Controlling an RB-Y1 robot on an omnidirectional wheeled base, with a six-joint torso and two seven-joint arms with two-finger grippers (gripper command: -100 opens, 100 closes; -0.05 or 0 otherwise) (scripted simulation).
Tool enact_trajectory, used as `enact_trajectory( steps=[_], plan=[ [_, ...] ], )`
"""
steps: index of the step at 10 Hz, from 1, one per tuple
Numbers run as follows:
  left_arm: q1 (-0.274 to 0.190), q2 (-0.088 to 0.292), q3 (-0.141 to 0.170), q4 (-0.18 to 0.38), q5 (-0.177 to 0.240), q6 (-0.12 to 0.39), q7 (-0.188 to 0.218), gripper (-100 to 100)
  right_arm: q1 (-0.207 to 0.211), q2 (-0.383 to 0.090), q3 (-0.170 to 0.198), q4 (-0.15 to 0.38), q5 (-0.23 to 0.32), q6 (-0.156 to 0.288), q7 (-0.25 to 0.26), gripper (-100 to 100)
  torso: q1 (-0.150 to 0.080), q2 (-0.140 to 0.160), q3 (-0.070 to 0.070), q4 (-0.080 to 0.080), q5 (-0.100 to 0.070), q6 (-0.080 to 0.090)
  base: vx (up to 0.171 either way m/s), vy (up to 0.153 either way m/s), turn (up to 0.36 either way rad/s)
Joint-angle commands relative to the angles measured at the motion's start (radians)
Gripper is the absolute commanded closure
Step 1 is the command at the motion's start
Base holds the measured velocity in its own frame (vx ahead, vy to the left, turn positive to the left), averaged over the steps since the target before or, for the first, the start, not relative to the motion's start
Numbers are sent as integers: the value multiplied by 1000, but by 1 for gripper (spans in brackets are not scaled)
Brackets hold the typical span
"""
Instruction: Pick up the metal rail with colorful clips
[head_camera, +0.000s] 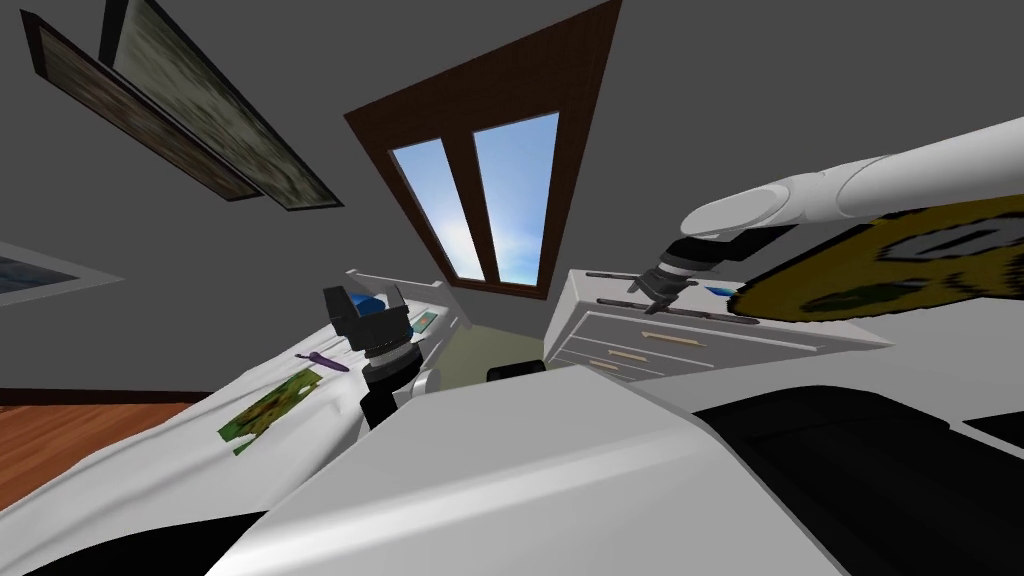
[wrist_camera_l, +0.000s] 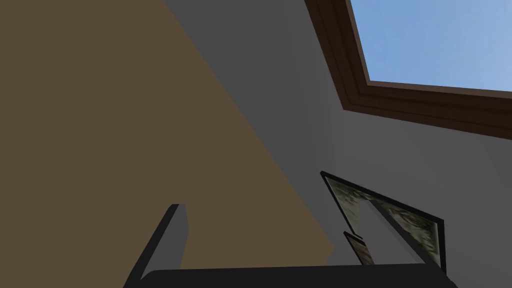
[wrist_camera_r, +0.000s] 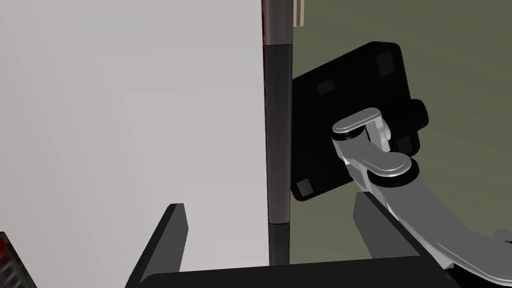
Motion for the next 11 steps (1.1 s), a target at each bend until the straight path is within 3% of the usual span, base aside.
enact_trajectory(
  steps=[1,2,3,7,8,9,10,11],
  plan=[
    [0,0,0,0,0,0,0,0,24,29,10,6,18,32,11,-100,0,0,0,0,0,0,-3,43,91],
    [0,0,0,0,0,0,0,0,31,19,-7,11,10,19,8,-100,1,1,0,0,0,0,-2,18,13],
    [0,0,0,0,0,0,0,0,35,21,-8,12,11,23,10,100,1,1,1,0,1,0,0,0,0],
    [0,0,0,0,0,0,0,0,34,21,-8,12,11,22,9,100,-2,0,0,0,-1,0,0,0,-3],
    [0,0,0,0,0,0,0,0,34,21,-8,12,11,22,9,0,-3,-1,0,0,-1,0,0,0,0],
    [0,0,0,0,0,0,0,0,5,4,-1,2,2,6,3,100,-3,-1,0,0,-1,0,0,-16,-65],
    [0,0,0,0,0,0,0,0,-9,-17,-9,0,-10,-14,-4,100,-3,0,0,0,0,0,2,-36,-77],
    [0,0,0,0,0,0,0,0,-4,-8,-2,-6,-3,3,-3,100,-3,0,0,0,0,0,2,-18,-6]
  ],
)
